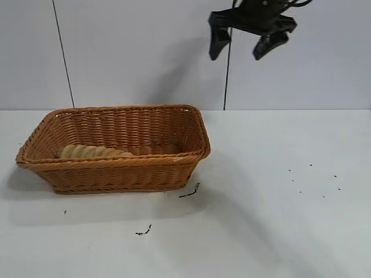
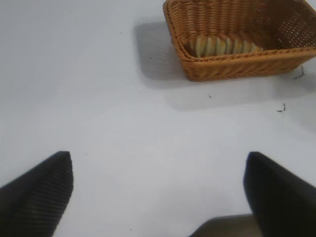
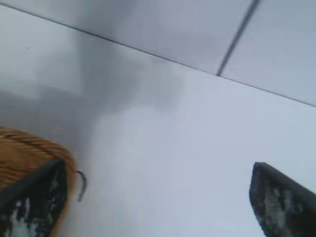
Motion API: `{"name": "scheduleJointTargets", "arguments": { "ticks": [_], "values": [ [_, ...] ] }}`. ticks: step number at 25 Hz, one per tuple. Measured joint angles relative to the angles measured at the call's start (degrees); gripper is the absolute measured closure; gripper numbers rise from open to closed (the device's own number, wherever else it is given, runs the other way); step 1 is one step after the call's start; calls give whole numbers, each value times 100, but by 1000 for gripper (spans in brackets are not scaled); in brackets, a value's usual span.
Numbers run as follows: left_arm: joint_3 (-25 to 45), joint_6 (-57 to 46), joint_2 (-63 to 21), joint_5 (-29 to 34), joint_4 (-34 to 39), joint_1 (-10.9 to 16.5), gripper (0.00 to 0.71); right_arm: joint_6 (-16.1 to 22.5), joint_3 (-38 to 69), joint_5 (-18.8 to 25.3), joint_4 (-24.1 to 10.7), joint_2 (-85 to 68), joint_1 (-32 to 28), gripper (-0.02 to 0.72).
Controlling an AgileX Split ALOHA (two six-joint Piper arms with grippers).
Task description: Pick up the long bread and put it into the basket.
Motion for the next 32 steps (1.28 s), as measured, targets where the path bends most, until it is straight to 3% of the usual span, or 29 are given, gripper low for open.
{"name": "scheduleJointTargets", "arguments": {
  "ticks": [8, 13, 17, 23, 32],
  "values": [
    [0, 0, 0, 0, 0, 0, 18, -24, 0, 482, 83, -380, -159, 14],
    [0, 0, 0, 0, 0, 0, 18, -24, 5, 1180, 61, -637, -159, 14],
    [0, 0, 0, 0, 0, 0, 18, -18, 331, 1249, 78, -1032, -146, 14],
    [0, 0, 0, 0, 0, 0, 18, -18, 1633, 1251, 53, -2267, -108, 14],
    [0, 0, 0, 0, 0, 0, 18, -6, 4871, 1262, -93, -4862, -108, 14]
  ]
}}
